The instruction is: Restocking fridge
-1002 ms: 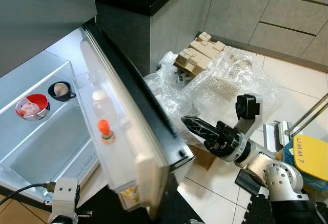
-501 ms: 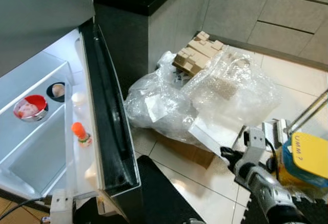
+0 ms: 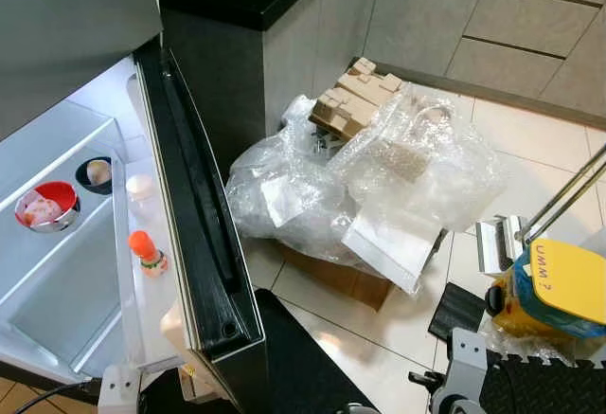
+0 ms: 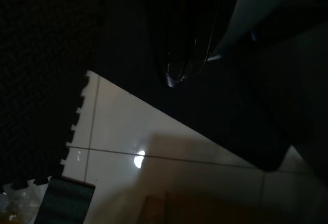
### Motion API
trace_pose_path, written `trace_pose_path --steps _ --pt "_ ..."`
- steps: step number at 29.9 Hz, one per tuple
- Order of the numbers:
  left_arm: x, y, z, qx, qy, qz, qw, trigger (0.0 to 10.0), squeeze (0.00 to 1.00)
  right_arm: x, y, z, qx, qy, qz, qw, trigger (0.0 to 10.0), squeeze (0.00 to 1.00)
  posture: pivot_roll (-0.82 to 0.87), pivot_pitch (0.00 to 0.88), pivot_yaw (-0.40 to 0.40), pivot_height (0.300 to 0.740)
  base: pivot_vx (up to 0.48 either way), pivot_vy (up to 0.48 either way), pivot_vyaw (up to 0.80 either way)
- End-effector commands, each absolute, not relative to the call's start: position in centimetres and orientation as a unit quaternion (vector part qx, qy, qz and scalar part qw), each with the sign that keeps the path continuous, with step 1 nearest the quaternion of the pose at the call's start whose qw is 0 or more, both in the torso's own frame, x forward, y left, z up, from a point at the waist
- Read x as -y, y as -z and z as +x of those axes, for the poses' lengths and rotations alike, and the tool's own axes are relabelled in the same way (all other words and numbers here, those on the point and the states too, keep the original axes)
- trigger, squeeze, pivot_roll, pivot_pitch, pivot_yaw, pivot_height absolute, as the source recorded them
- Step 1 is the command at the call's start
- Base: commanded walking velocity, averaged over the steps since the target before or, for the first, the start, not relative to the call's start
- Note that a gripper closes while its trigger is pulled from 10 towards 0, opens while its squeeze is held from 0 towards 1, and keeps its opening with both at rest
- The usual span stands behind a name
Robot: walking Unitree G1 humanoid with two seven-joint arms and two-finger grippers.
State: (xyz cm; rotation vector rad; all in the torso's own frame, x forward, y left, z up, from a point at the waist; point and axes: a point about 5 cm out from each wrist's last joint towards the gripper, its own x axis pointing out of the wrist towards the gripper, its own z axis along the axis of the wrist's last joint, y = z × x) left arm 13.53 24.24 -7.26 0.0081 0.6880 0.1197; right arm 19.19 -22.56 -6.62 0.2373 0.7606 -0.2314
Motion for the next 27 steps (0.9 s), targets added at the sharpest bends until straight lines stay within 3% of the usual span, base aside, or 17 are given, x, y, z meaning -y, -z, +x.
trace_pose_path --steps 1,6,27 --pt "-23.7 8.0 12.4 -0.357 -0.059 -0.008 0.932 10.0 0.00 22.5 7.0 18.6 -0.376 0.122 0.121 0.911 10.0 0.00 -0.12 0.142 0.013 0.740 0.000 0.000 0.00" --pt "-23.7 8.2 12.7 -0.368 -0.056 -0.010 0.928 10.0 0.00 21.1 7.7 18.0 -0.391 0.099 0.105 0.909 10.0 0.00 -0.12 0.140 0.012 0.740 -0.152 0.000 0.00" --pt "-24.0 8.8 12.0 -0.408 -0.060 -0.014 0.911 10.0 0.00 20.4 7.9 17.7 -0.394 0.081 0.097 0.911 10.0 0.00 -0.12 0.127 0.004 0.740 -0.285 0.000 0.00"
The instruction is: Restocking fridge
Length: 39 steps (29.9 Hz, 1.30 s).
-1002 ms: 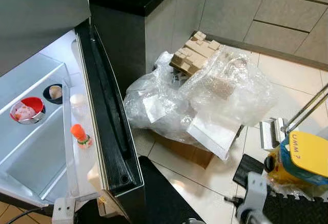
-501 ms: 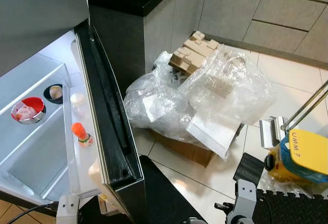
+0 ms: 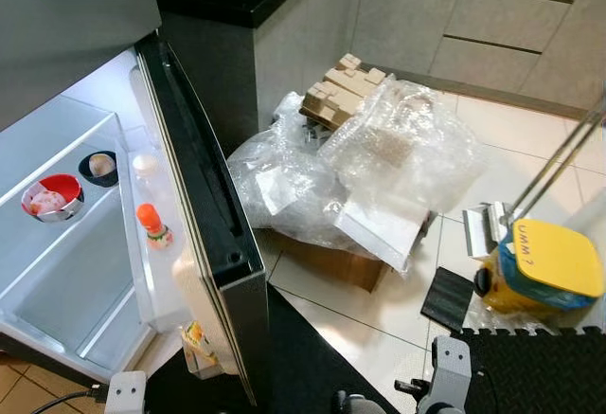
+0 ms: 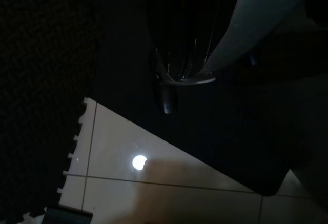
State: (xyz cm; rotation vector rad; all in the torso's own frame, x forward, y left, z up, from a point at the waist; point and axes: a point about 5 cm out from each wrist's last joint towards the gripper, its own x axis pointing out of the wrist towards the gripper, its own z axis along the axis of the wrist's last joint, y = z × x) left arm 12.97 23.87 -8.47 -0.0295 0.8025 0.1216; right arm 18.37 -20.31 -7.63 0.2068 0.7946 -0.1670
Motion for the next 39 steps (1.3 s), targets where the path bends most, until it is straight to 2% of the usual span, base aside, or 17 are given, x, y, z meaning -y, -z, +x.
trace_pose_path --steps 1,12,21,27,39 --pt "-24.0 8.8 12.1 -0.408 -0.059 -0.015 0.911 10.0 0.00 20.4 7.9 17.8 -0.394 0.080 0.096 0.911 10.0 0.00 -0.12 0.126 0.003 0.740 -0.285 0.000 0.00" --pt "-23.4 8.6 12.9 -0.392 -0.052 -0.015 0.919 10.0 0.00 20.2 7.8 18.2 -0.392 0.067 0.088 0.914 10.0 0.00 -0.12 0.112 0.000 0.740 -0.282 0.000 0.00" --pt "-23.1 8.4 13.4 -0.377 -0.050 -0.011 0.925 10.0 0.00 20.0 7.7 18.5 -0.389 0.050 0.094 0.915 10.0 0.00 -0.12 0.108 -0.002 0.740 0.000 0.000 0.00" --pt "-22.9 8.1 13.8 -0.359 -0.049 -0.015 0.932 10.0 0.00 19.3 7.5 18.8 -0.381 0.006 0.073 0.922 10.0 0.00 -0.11 0.107 0.000 0.740 0.000 0.000 0.00" --pt "-22.2 7.5 14.6 -0.323 -0.047 -0.017 0.945 10.0 0.00 19.0 7.4 18.9 -0.380 -0.002 0.070 0.922 10.0 0.00 -0.11 0.107 -0.003 0.740 0.000 0.000 0.80"
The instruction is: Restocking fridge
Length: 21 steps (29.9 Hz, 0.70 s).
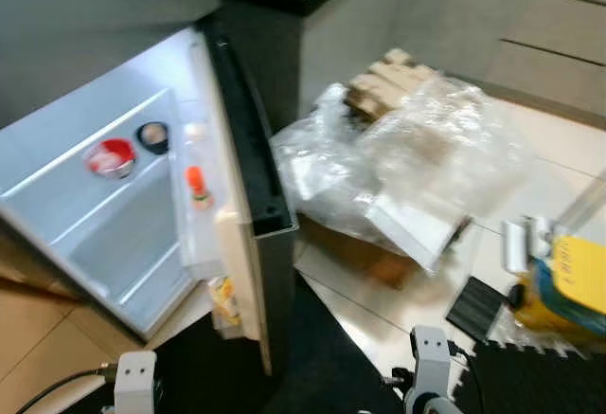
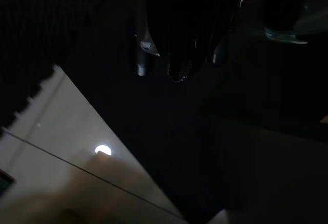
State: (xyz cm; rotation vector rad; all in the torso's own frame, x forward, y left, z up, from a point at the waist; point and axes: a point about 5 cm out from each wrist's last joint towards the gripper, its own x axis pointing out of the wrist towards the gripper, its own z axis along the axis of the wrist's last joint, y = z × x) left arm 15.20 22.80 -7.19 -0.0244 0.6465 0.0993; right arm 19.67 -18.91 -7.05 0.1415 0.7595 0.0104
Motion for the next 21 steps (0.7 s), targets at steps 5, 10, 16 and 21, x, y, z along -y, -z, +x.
trace_pose_path --steps 5,10,16,21 --pt "-22.04 7.40 14.69 -0.316 -0.044 -0.016 0.948 10.0 0.00 19.14 7.41 18.93 -0.379 -0.001 0.069 0.923 10.0 0.00 -0.12 0.106 -0.001 0.740 0.000 0.000 0.80" --pt "-21.94 7.26 14.70 -0.308 -0.042 -0.017 0.950 10.0 0.00 19.21 7.43 18.88 -0.379 0.000 0.069 0.923 10.0 0.00 -0.12 0.107 -0.001 0.740 0.000 0.000 0.74" --pt "-21.77 7.08 14.77 -0.301 -0.041 -0.016 0.953 10.0 0.00 19.23 7.50 18.73 -0.381 -0.001 0.067 0.922 10.0 0.00 -0.12 0.108 -0.001 0.740 0.000 0.000 0.73" --pt "-21.69 6.92 14.94 -0.296 -0.044 -0.018 0.954 10.0 0.00 19.24 7.46 18.80 -0.380 -0.002 0.066 0.922 10.0 0.00 -0.12 0.108 -0.004 0.740 0.000 0.000 0.73"
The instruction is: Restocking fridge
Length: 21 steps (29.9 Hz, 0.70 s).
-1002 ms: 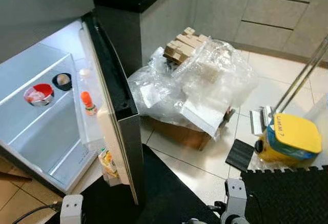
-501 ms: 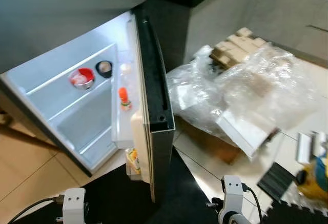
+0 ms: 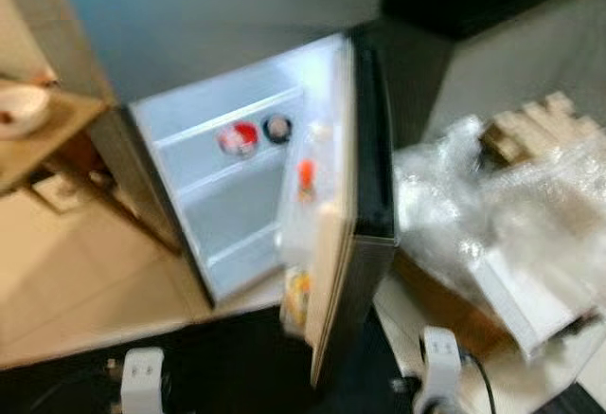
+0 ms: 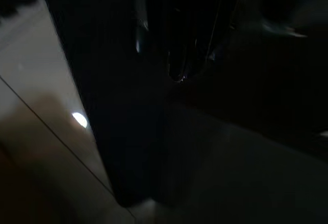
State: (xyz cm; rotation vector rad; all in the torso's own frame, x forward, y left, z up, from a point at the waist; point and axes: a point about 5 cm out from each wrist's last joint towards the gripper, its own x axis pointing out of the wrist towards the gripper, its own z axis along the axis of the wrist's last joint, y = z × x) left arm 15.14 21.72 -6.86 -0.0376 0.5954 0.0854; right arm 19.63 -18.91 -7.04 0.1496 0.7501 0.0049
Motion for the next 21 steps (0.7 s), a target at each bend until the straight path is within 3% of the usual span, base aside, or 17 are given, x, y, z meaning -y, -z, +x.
trace_pose_path --steps 1,5,14,21 --pt "-21.7 6.9 15.0 -0.294 -0.045 -0.019 0.954 10.0 0.00 19.2 7.5 18.8 -0.380 -0.002 0.066 0.923 10.0 0.00 -0.12 0.109 -0.004 0.740 0.000 0.000 0.73" --pt "-21.7 6.7 15.3 -0.292 -0.047 -0.018 0.955 10.0 0.00 19.3 7.3 19.0 -0.375 -0.005 0.055 0.925 10.0 0.00 -0.12 0.117 -0.006 0.740 0.000 0.000 0.71" --pt "-21.3 6.4 16.4 -0.287 -0.042 -0.014 0.957 10.0 0.00 19.4 7.3 19.1 -0.382 0.003 0.049 0.923 10.0 0.00 -0.11 0.122 -0.010 0.740 0.000 0.000 0.00" --pt "-21.1 6.4 16.7 -0.289 -0.045 -0.021 0.956 10.0 0.00 19.1 7.4 19.1 -0.382 -0.001 0.047 0.923 10.0 0.00 -0.11 0.128 -0.013 0.740 0.000 -0.459 0.00"
